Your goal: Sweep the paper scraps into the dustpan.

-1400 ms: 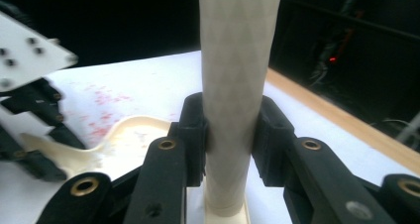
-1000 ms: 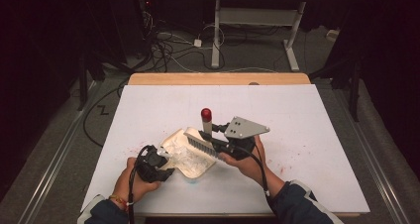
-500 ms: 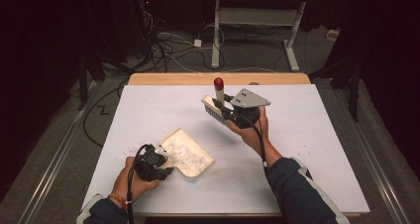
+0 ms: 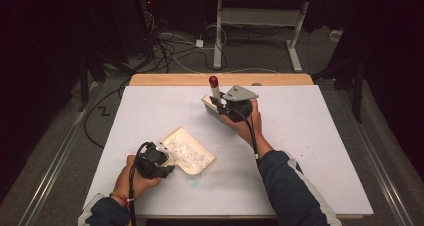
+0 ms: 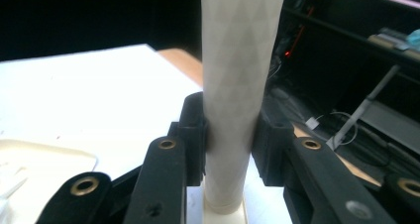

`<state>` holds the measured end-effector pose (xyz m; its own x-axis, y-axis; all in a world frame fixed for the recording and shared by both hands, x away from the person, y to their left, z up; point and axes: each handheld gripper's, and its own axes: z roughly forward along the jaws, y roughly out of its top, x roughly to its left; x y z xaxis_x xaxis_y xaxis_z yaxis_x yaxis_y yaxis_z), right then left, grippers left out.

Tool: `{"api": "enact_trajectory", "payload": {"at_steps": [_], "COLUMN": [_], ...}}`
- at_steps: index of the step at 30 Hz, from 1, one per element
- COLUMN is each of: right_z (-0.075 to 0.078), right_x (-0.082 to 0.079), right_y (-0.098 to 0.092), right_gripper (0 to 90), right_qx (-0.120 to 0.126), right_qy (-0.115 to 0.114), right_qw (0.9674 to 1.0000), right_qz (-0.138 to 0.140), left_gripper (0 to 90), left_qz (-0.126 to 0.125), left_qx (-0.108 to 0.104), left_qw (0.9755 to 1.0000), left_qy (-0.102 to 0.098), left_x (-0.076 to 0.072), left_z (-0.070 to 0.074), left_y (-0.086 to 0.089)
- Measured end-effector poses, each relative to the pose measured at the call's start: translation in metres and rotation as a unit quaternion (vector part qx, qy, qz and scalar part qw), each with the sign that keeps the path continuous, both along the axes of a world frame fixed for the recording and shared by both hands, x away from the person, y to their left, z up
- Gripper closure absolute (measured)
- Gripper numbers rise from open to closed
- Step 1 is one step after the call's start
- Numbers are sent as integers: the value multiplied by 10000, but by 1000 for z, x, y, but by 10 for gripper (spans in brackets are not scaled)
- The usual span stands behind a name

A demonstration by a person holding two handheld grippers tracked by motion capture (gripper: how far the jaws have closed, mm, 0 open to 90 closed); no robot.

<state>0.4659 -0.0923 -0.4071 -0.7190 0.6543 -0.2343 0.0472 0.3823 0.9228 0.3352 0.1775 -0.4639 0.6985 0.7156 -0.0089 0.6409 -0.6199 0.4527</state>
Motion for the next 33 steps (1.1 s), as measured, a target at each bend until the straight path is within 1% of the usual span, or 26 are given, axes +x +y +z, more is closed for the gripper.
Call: {"api": "enact_trajectory", "payload": {"at_steps": [1,2,3,4,5,7,8,9,10,11,13,15,16,18,19,20,21,22,23,24,25,28,30,33], "right_z": [0,-1,-1,0,0,2,2,2,2,2,2,3,3,5,7,9,11,14,16,18,20,21,22,25], "right_x": [0,-1,-4,-6,-8,-15,-19,-23,-26,-30,-38,-47,-52,-60,-65,-68,-71,-73,-75,-77,-77,-74,-74,-75], "right_y": [0,2,5,5,6,8,9,10,11,11,11,11,11,11,10,8,6,4,3,3,2,0,-2,-9], "right_gripper": [706,706,706,706,706,706,707,706,705,705,705,706,706,706,706,706,706,706,706,706,706,706,706,706], "right_qx": [35,18,-87,-94,-50,-63,-36,-80,-134,-154,-118,-23,-15,10,80,150,206,232,220,150,104,152,169,211], "right_qy": [50,84,70,104,172,221,293,297,273,320,351,459,466,494,503,491,516,487,438,312,258,273,245,266], "right_qw": [9999,9998,9995,9990,9985,9971,9960,9952,9949,9943,9924,9896,9882,9869,9854,9847,9840,9839,9846,9868,9877,9894,9903,9911], "right_qz": [97,178,289,420,515,728,838,929,962,1001,1172,1362,1456,1538,1624,1667,1694,1704,1677,1581,1540,1420,1359,1285], "left_gripper": [634,634,634,634,634,634,634,634,634,634,635,634,635,634,634,634,634,634,634,634,634,634,633,632], "left_qz": [-5,-11,-10,-12,-3,-36,-40,-17,-44,-30,-16,-20,-14,1,-2,2,4,10,18,21,17,47,59,124], "left_qx": [-21,-25,-24,-24,-32,18,36,28,81,87,95,133,133,128,132,143,140,142,140,145,153,130,84,-2], "left_qw": [10000,10000,10000,10000,10000,10000,10000,10000,9999,9999,9999,9999,9999,9999,9999,9999,9999,9999,9999,9999,9999,9999,9999,9999], "left_qy": [15,27,32,39,39,72,83,93,85,88,97,92,86,91,85,83,81,80,78,68,64,62,61,61], "left_x": [0,1,1,1,1,3,3,4,5,6,7,8,8,7,7,7,7,7,7,7,7,6,6,6], "left_z": [0,0,0,0,0,1,1,1,2,2,2,2,2,2,2,3,3,2,2,2,2,2,2,1], "left_y": [1,1,1,1,1,1,0,0,-1,-2,-3,-4,-5,-5,-5,-5,-5,-5,-6,-6,-6,-5,-4,-3]}}
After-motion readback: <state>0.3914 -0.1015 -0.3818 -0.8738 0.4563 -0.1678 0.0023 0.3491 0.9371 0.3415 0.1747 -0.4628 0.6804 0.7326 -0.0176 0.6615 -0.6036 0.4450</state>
